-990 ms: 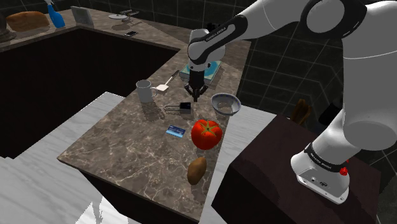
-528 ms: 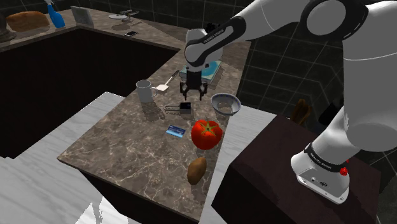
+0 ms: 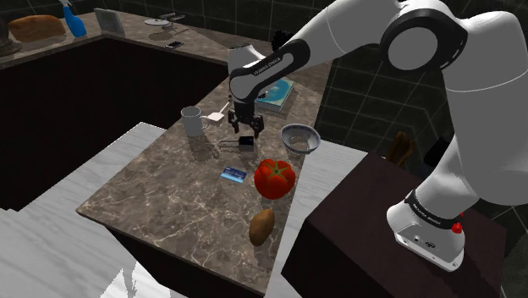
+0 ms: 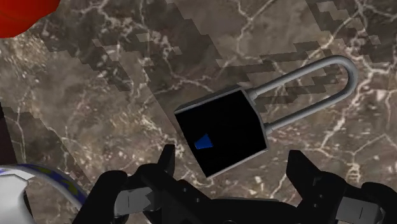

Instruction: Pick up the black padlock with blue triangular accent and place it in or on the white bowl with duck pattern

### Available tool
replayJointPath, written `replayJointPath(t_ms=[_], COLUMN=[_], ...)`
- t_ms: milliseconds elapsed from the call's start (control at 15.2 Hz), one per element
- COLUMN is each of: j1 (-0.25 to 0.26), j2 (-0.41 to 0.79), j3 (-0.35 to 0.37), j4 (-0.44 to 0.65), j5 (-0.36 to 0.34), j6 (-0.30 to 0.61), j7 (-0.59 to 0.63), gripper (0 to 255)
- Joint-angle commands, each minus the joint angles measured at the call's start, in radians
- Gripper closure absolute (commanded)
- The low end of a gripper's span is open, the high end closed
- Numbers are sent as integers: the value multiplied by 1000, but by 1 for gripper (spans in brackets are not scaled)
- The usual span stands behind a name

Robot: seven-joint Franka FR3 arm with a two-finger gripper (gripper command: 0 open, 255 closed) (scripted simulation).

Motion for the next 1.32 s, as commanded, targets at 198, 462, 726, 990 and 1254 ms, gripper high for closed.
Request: replayJointPath(t_ms=[198,462,726,990,1254], j1=[1,1,1,2,1], j2=[24,24,24,24,24], j3=[1,1,1,1,1], j4=[-12,-12,-12,-11,-12], j5=[3,3,3,3,3], j6=[36,36,36,35,36], j7=[3,3,3,5,3], gripper=[0,0,255,255,255])
